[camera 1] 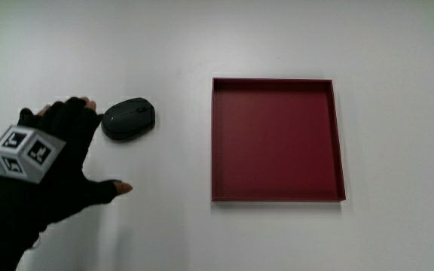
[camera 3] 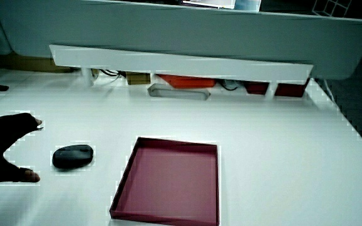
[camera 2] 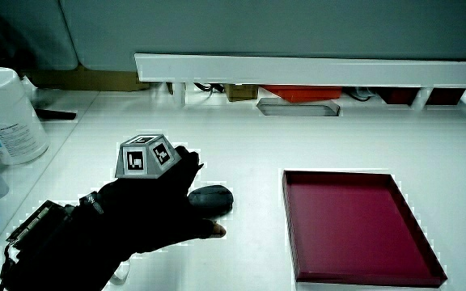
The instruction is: Pick mouse from desk
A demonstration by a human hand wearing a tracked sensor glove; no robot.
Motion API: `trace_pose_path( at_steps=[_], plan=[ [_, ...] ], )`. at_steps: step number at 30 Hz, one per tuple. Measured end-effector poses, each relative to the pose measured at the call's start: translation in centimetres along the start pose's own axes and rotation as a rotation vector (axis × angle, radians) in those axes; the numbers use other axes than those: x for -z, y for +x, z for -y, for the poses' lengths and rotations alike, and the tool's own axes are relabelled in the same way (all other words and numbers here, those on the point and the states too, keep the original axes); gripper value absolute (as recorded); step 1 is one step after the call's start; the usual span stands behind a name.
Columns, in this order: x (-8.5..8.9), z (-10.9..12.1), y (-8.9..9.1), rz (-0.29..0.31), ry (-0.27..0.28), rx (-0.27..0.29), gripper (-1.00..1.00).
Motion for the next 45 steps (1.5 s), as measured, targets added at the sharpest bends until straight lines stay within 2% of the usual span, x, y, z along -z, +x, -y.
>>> trace_pose_path(
  at_steps=[2,3,4,5,6,7,8,10,11,13,15,16,20,32,36,44,45],
  plan=[
    [-0.6,-1.0,-0.2,0.009,-0.019,-0.017,0.0],
    [0.9,-3.2,-2.8,-0.059,0.012,0.02,0.0],
    [-1.0,-1.9,-0.1,0.001,-0.037,-0.034,0.0],
    [-0.1,-3.5,-1.7,-0.027,-0.025,0.034,0.0],
    [-0.9,-3.1,-0.3,-0.006,-0.017,-0.016,0.0],
    [-1.1,-3.4,0.0,-0.032,-0.031,-0.037,0.0],
    [-1.2,-3.8,0.0,-0.04,-0.025,-0.024,0.0],
    [-1.0,-4.8,-0.2,-0.026,-0.039,-0.035,0.0],
    [-1.1,-5.2,0.0,-0.047,-0.03,-0.028,0.0],
    [-0.9,-6.0,-0.3,-0.007,-0.049,-0.043,0.0],
    [-0.7,-6.8,-0.2,-0.022,-0.072,-0.055,0.0],
    [-0.4,-7.3,-0.3,-0.015,-0.078,-0.042,0.0],
    [0.6,-9.1,-0.6,-0.015,-0.121,-0.06,0.0],
    [2.6,-12.0,-1.2,-0.039,-0.199,-0.129,0.0],
    [3.2,-12.4,-1.5,-0.026,-0.225,-0.148,0.0],
    [3.4,-12.5,-1.4,-0.051,-0.211,-0.147,0.0],
    [3.5,-12.7,-1.6,-0.054,-0.199,-0.136,0.06]
  ],
)
